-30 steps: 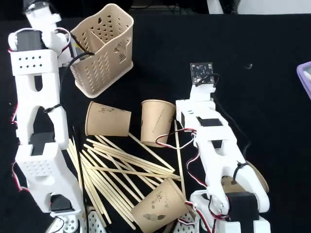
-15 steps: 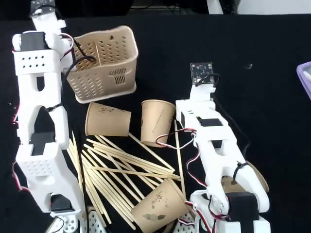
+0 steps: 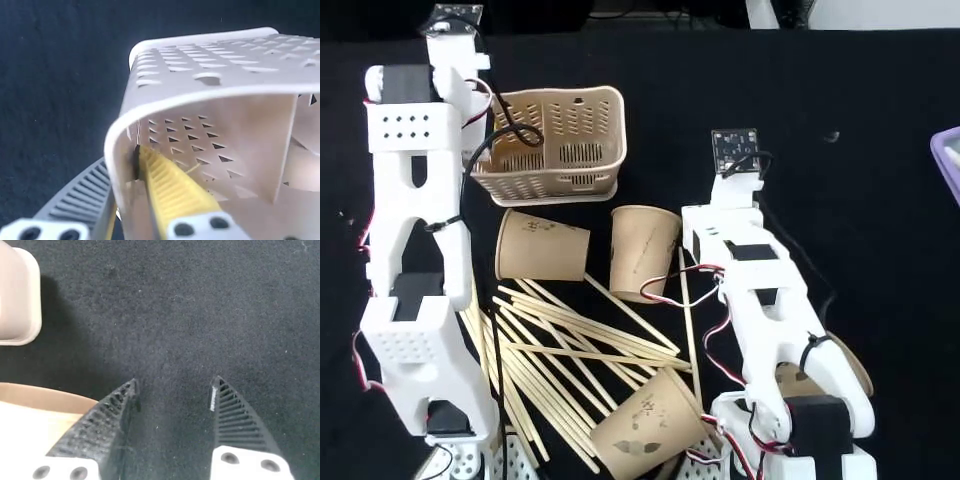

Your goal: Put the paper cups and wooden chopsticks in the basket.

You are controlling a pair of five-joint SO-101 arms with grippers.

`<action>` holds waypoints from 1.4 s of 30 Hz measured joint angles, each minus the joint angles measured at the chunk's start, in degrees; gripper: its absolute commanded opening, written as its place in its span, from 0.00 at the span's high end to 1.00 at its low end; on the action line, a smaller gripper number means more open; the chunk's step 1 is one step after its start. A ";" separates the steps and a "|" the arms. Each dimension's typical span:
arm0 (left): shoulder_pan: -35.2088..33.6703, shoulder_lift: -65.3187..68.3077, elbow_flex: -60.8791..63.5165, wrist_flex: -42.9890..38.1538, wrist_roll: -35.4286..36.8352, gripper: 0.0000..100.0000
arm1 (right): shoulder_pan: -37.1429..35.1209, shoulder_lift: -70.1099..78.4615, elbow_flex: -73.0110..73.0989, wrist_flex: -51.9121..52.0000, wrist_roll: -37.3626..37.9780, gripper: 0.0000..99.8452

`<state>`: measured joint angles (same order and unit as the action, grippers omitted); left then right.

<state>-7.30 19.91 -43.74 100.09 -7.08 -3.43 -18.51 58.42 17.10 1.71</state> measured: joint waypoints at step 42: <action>0.18 -3.87 1.41 0.44 5.89 0.96 | 0.00 0.00 0.00 0.00 0.00 0.78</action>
<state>-7.12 16.04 -42.33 100.53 -1.19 -3.43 -18.51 58.42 17.10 1.71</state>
